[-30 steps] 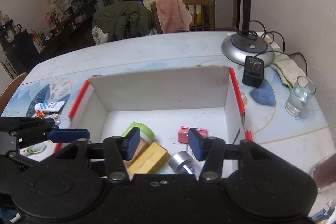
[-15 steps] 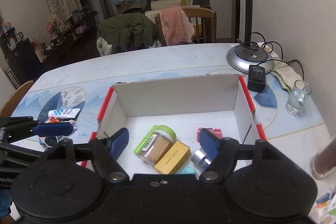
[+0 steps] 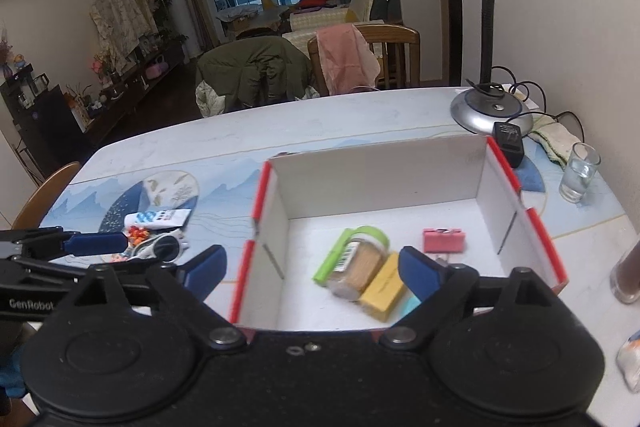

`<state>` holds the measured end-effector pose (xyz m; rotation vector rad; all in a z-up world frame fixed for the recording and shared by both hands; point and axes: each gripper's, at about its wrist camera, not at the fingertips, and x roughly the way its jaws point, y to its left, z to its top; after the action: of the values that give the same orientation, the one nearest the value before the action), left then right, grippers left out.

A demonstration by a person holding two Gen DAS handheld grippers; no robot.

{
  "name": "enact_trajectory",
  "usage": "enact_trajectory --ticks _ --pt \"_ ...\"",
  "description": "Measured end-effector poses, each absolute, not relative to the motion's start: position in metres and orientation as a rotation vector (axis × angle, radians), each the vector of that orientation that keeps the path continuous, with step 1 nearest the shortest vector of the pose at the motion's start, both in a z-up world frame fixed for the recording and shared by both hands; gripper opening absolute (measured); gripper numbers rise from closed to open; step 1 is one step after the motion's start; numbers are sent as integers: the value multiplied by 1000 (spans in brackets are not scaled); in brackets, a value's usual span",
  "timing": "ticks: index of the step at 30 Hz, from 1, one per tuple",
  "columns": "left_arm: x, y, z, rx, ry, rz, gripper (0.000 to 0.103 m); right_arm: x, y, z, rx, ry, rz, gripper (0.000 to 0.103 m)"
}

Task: Organize rigid objects
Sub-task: 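Withdraw both tools from the box back toward the item pile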

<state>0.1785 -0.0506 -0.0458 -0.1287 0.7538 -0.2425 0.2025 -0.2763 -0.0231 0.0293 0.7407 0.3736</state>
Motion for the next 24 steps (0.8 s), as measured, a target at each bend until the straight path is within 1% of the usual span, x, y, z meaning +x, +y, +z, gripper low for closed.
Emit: enact_trajectory --ticks 4,14,16,17,18,24 --pt "170 -26 -45 -137 744 -226 85 189 -256 -24 27 733 388 98" --pt "156 37 -48 -167 748 -170 87 167 -205 -39 45 768 413 98" --pt "154 48 -51 -169 748 -158 92 164 -195 -43 42 782 414 98" --pt "153 54 -53 -169 746 -150 100 162 -190 -45 40 786 415 98" --pt "152 59 -55 -172 744 -141 103 162 -184 -47 40 792 417 98" --pt "150 95 -68 -199 758 -99 103 154 -151 -56 27 818 433 98"
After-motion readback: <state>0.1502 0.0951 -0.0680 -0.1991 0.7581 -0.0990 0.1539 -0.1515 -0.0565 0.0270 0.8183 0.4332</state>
